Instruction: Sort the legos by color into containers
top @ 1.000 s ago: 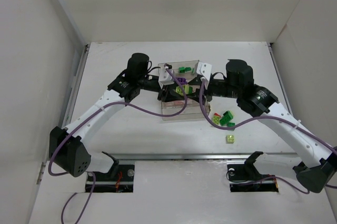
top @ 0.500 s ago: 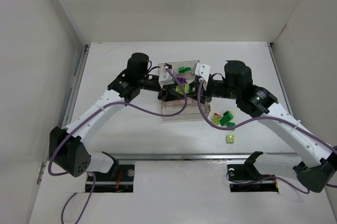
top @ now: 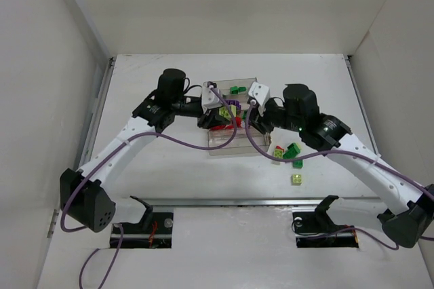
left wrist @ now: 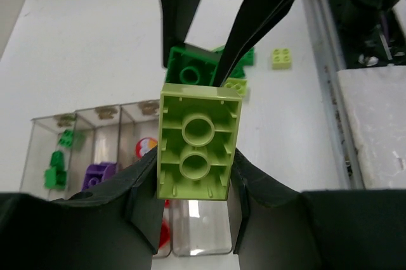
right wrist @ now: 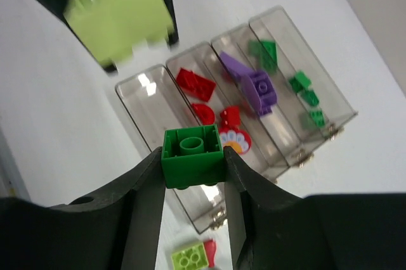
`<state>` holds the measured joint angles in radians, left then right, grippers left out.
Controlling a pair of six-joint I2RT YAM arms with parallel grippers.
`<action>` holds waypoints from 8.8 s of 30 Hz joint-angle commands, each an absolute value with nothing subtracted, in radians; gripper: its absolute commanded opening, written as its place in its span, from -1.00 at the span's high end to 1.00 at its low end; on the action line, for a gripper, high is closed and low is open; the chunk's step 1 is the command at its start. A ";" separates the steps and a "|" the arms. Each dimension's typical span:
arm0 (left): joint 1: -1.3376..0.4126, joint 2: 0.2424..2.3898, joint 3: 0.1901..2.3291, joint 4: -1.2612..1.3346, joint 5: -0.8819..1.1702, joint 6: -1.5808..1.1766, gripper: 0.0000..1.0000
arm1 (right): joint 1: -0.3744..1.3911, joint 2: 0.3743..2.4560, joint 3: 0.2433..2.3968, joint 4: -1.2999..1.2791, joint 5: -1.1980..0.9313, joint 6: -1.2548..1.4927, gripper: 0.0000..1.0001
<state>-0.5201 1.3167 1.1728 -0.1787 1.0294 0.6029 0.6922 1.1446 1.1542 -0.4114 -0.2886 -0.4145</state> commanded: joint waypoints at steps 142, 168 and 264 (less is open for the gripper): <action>-0.620 1.410 0.781 0.152 0.152 0.749 -0.60 | 0.304 1.324 0.749 -0.460 0.255 0.767 -0.95; -0.629 1.373 0.978 0.011 0.300 0.644 -0.60 | 0.304 1.234 0.957 -0.531 0.356 0.634 1.00; -0.417 2.012 1.454 0.255 0.400 0.638 0.58 | 0.394 1.600 1.356 -0.276 0.347 0.721 1.00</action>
